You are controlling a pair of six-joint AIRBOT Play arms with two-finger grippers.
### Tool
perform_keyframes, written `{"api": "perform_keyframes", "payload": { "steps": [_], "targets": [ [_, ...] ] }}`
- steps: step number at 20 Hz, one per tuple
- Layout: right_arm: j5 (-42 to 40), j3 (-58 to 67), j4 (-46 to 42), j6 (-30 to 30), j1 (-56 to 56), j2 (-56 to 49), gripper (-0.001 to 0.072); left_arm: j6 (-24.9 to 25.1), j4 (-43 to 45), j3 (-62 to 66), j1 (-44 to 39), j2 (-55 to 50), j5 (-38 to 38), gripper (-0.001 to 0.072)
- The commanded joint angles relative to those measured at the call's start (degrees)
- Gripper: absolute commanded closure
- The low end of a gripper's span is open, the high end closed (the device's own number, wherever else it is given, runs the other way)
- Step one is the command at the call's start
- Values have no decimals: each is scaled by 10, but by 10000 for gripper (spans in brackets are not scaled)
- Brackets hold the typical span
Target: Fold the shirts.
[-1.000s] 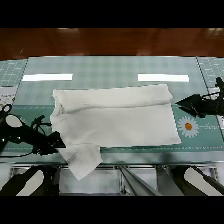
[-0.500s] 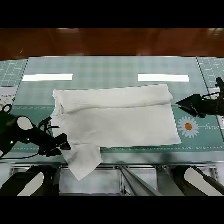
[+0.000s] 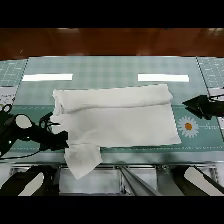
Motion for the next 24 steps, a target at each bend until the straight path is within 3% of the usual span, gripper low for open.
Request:
{"api": "perform_keyframes", "payload": {
  "steps": [1, 2, 7, 24],
  "targets": [
    [11, -1, -156, 101, -66, 0, 304, 19, -2, 15, 0, 25, -7, 689],
    [21, -3, -205, 122, -67, 0, 304, 17, -2, 15, 0, 28, 1, 689],
    [76, -20, -227, 127, -46, -28, 303, 18, -8, 15, 0, 28, 5, 689],
    [93, -71, -209, 120, -46, -79, 303, 20, -32, 15, 0, 28, 30, 688]
  ]
}}
